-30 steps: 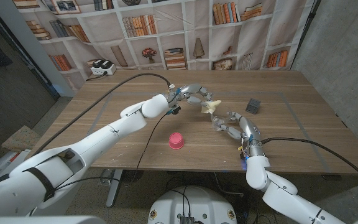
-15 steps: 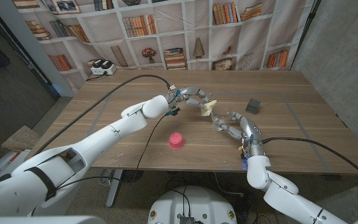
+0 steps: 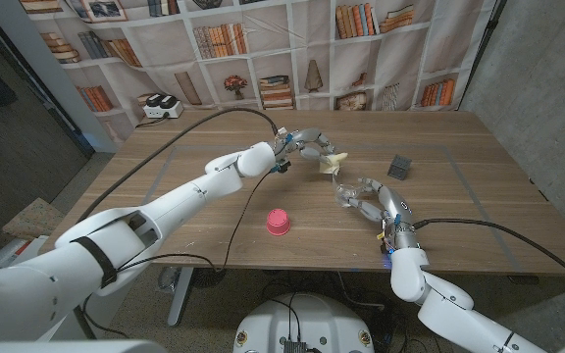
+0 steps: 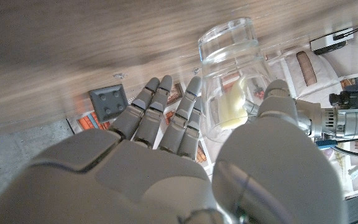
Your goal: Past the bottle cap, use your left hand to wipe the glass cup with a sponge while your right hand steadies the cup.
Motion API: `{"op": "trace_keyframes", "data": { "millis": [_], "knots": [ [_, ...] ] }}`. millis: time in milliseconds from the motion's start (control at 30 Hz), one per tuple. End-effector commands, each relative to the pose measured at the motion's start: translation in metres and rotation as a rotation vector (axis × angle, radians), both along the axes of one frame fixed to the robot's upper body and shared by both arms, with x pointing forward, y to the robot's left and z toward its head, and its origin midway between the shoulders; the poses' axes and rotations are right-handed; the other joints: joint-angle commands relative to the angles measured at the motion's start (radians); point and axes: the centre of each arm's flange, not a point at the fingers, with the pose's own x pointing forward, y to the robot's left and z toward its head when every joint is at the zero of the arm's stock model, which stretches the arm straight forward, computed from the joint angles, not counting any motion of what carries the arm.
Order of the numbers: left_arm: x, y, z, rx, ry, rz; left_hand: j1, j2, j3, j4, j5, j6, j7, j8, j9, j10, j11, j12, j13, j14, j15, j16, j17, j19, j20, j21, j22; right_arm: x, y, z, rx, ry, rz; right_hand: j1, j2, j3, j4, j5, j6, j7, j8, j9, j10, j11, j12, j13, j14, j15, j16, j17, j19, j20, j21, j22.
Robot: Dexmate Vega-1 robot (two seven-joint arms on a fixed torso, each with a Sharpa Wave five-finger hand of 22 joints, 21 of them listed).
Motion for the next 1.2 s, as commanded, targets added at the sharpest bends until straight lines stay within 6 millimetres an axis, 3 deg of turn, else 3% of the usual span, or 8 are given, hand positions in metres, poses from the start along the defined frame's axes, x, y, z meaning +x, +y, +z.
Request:
{"op": "trace_keyframes", "data": {
  "millis": [33, 500, 1200],
  "knots": [
    [-0.001, -0.023, 0.004, 0.021, -0.014, -0.09, 0.005, 0.003, 0.04, 0.034, 0.004, 0.066, 0.055, 0.004, 0.002, 0.004, -0.004, 0.003, 0.002, 0.0, -0.134, -0.002, 0.002, -0.004, -0.023, -0.002, 0.002, 0.0, -0.001, 0.0, 0.01, -0.004, -0.01, 0.029, 0.033, 0.027, 0.029, -0.002, 0.109, -0.09, 0.004, 0.003, 0.005, -0.006, -0.001, 0.002, 0.012, -0.033, -0.001, 0.004, 0.008, -0.002, 0.004, 0.002],
    [-0.003, -0.027, -0.014, 0.031, 0.061, -0.14, 0.003, 0.002, 0.042, 0.036, 0.004, 0.063, 0.057, 0.002, 0.002, 0.003, -0.003, 0.003, 0.003, -0.002, -0.134, -0.002, 0.002, -0.006, -0.019, -0.002, 0.002, 0.005, 0.005, 0.006, -0.002, -0.009, 0.009, 0.026, 0.033, 0.027, 0.03, -0.005, 0.112, -0.089, 0.002, 0.002, 0.007, -0.006, -0.002, 0.002, 0.015, -0.034, -0.002, 0.004, 0.008, -0.005, 0.003, 0.002],
    [-0.033, 0.013, -0.04, -0.055, 0.123, -0.089, 0.003, -0.001, 0.046, 0.037, 0.004, 0.063, 0.056, 0.002, 0.002, 0.002, -0.003, 0.003, 0.003, -0.003, -0.134, -0.002, 0.002, -0.004, -0.018, -0.001, 0.002, 0.007, 0.003, 0.008, -0.017, 0.004, 0.022, 0.023, 0.034, 0.027, 0.032, -0.011, 0.114, -0.087, -0.004, 0.002, 0.008, -0.005, -0.004, 0.002, 0.016, -0.034, -0.005, 0.004, 0.008, -0.005, 0.003, 0.002]
  ]
}}
